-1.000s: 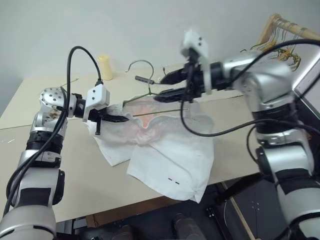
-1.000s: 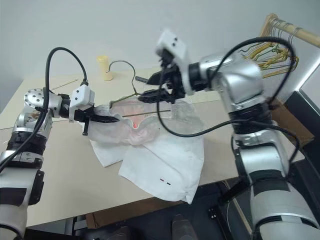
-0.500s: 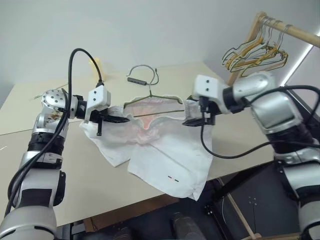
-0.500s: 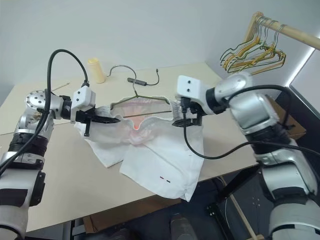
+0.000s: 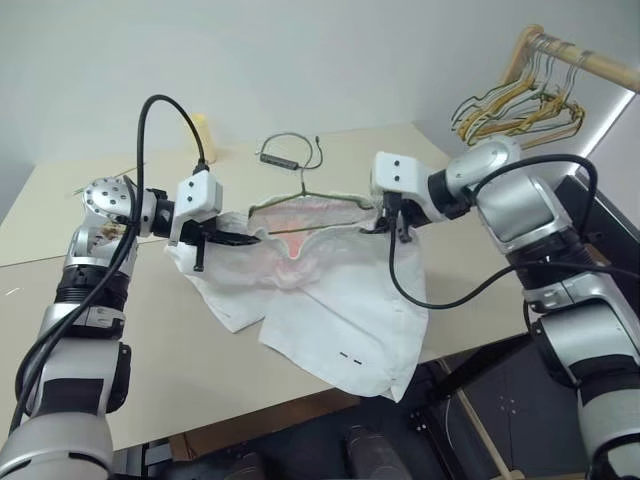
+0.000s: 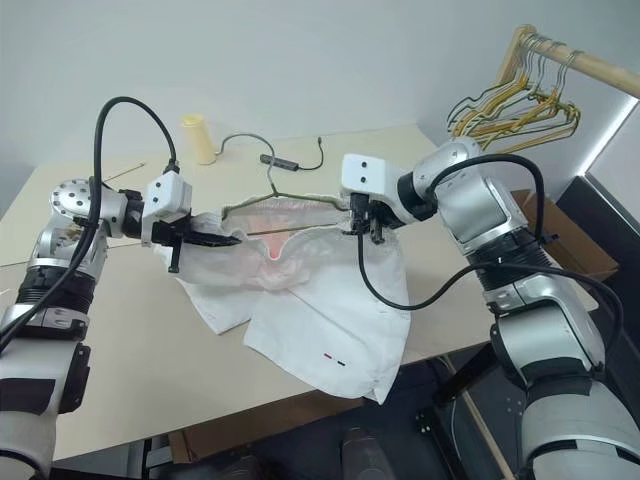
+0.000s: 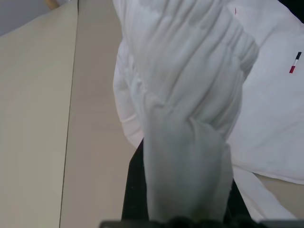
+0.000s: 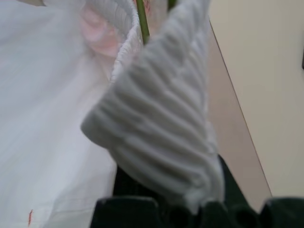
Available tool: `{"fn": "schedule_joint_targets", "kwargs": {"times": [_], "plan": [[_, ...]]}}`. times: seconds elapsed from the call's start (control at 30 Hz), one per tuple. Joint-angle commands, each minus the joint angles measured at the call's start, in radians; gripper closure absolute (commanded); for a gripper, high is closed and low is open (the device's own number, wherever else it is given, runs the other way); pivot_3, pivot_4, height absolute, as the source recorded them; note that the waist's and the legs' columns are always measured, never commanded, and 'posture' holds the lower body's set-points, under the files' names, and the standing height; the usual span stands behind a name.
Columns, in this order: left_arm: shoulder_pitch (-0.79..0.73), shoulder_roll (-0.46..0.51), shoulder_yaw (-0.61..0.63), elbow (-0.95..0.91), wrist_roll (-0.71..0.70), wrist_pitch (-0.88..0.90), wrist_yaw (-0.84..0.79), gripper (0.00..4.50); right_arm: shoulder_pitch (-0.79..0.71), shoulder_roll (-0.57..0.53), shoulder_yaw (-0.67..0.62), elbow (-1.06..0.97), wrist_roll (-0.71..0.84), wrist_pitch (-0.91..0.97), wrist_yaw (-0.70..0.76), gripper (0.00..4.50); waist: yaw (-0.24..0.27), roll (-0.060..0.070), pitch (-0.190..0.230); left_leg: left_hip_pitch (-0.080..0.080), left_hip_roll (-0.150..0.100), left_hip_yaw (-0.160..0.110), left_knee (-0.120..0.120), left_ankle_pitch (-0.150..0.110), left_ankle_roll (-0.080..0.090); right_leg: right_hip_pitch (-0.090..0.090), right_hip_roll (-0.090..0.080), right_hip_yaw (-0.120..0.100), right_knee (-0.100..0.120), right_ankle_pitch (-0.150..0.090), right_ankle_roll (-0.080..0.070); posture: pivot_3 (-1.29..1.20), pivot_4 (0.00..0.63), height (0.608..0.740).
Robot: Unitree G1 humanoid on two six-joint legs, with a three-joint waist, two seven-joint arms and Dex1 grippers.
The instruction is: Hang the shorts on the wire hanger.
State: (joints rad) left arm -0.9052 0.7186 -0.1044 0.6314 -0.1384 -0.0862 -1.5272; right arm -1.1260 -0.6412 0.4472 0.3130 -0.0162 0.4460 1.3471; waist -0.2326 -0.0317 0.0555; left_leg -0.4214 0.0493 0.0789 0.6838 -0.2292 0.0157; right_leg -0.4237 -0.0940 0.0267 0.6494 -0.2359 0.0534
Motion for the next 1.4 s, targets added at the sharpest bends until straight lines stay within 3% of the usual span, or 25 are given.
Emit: {"fn": "schedule_joint_targets", "kwargs": {"times": [0.03,0.1,0.2,0.4,0.57,0.77,1.0,1.17,1.4], "plan": [[-0.017,-0.002,0.008,-0.030,-0.012,-0.018,-0.007,4.36,-0.039,0.011,-0.042,0.004,0.026,0.028,0.026,4.48,-0.001,0.000,0.000,0.000,0.000,0.000,0.000,0.000,0.000,0.000,0.000,0.000,0.000,0.000,0.000,-0.16,0.000,0.740],[-0.019,-0.008,0.005,-0.028,-0.011,-0.017,-0.010,4.36,-0.036,0.012,-0.056,-0.004,0.037,0.058,0.035,4.48,0.000,0.000,0.000,0.000,0.000,0.000,0.000,0.000,0.000,0.000,0.000,0.000,0.000,0.000,0.000,-0.16,0.000,0.740],[-0.026,-0.022,0.003,-0.030,-0.017,-0.005,-0.014,3.64,-0.013,-0.007,-0.073,-0.051,0.059,0.113,0.054,4.50,0.001,0.000,0.000,0.000,0.000,0.000,0.000,0.000,0.000,0.000,0.000,0.000,0.000,0.000,0.000,-0.16,0.000,0.740],[-0.065,-0.041,0.027,0.004,-0.023,-0.005,0.014,1.79,0.060,-0.058,-0.121,-0.137,0.104,0.294,0.036,4.50,0.007,0.000,0.000,0.000,0.000,0.000,0.000,0.000,0.000,0.000,0.000,-0.001,0.000,0.000,0.000,-0.20,0.009,0.740],[-0.095,-0.028,0.100,0.031,-0.069,0.029,0.081,0.12,0.203,-0.145,-0.234,-0.274,0.182,0.488,-0.029,4.50,0.005,0.000,0.000,-0.001,0.000,-0.001,0.000,0.000,0.000,0.000,0.000,-0.001,0.000,0.000,0.000,-0.21,0.022,0.740],[-0.107,-0.059,0.220,-0.007,-0.144,0.113,0.256,0.04,0.438,-0.212,-0.457,-0.471,0.274,0.767,-0.201,4.50,0.009,0.000,0.000,0.000,0.000,-0.002,0.000,0.000,0.000,0.001,-0.001,-0.001,0.000,0.000,0.000,-0.23,0.028,0.740],[0.010,-0.152,0.319,-0.395,-0.435,0.482,0.379,0.04,0.594,-0.176,-0.785,-0.614,0.283,1.141,-0.448,4.50,0.003,0.000,0.000,0.001,0.000,-0.002,0.000,0.000,0.000,0.002,-0.001,0.001,0.000,0.000,0.000,-0.29,0.036,0.740],[0.087,-0.243,0.344,-0.639,-0.607,0.669,0.534,0.04,0.642,-0.188,-0.909,-0.593,0.290,1.168,-0.594,4.50,-0.006,0.000,0.000,0.002,0.000,-0.002,0.000,0.000,0.000,0.003,0.000,0.003,0.000,0.000,0.001,-0.32,0.037,0.740],[0.119,-0.279,0.345,-0.760,-0.690,0.729,0.636,0.04,0.549,-0.223,-0.986,-0.436,0.286,1.168,-0.781,4.50,-0.052,0.001,0.000,0.012,-0.001,0.003,-0.001,0.000,0.001,0.009,0.001,0.011,-0.001,0.000,0.002,-0.31,0.037,0.740]]}}
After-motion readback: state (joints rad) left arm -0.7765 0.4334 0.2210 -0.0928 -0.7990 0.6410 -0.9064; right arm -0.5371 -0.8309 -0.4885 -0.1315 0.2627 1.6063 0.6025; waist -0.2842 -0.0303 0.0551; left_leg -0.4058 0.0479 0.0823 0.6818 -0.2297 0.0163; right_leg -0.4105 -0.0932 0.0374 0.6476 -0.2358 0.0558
